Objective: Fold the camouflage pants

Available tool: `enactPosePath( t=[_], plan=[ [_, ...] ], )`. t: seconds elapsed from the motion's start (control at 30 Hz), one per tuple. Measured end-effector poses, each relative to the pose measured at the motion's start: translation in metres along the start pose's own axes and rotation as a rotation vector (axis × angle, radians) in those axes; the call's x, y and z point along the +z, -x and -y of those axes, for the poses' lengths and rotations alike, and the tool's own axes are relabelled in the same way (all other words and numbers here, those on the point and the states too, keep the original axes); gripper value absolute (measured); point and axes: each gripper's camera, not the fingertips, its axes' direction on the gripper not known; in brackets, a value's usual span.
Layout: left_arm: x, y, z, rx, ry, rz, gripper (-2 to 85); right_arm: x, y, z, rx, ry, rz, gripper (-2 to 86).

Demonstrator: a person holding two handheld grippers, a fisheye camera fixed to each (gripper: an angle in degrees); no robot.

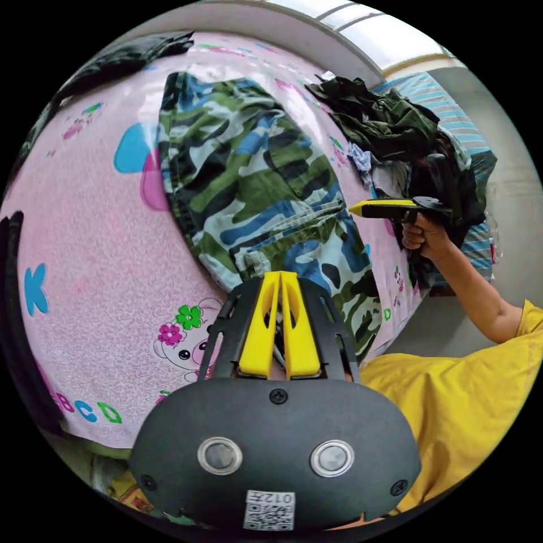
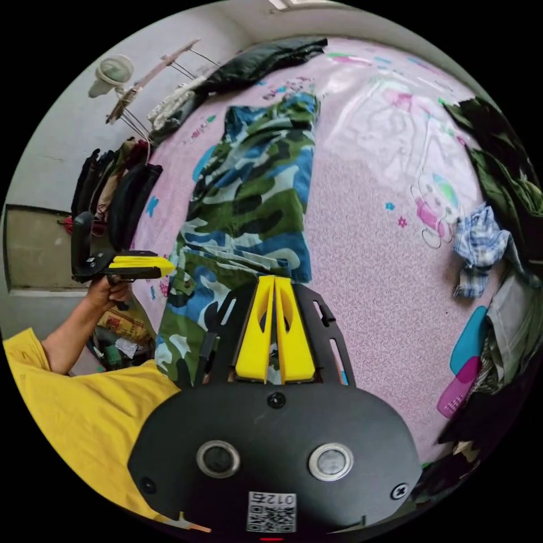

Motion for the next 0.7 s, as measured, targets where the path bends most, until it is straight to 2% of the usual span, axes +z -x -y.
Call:
enactPosePath(
  t=[0.1,0.2,0.27,0.43,0.53,0.7],
  plan=[
    [-0.003,-0.017,0.037,0.063,0.001,0.011,-0.1,0.002,0.007,0.018,-0.04,0.003,0.005,-0.1],
    [0.027,-0.01,0.068,0.027,0.115,0.152,-0.1,0.024,0.003,0.037,-0.033,0.076,-0.09,-0.1],
    [0.038,-0.001,0.073,0.016,0.148,0.123,-0.1,0.032,-0.001,0.044,-0.034,0.092,-0.098,-0.1],
    [0.014,0.025,0.071,-0.079,0.096,-0.035,-0.1,0.028,-0.002,0.06,-0.014,0.112,-0.084,-0.1],
    [-0.033,0.008,0.084,-0.012,-0.013,0.069,-0.1,0.004,0.01,0.074,-0.011,0.069,-0.135,-0.1],
    [-0.077,0.021,0.159,0.013,-0.12,0.072,0.0,-0.018,0.034,0.124,-0.105,-0.055,-0.143,-0.1]
  ],
)
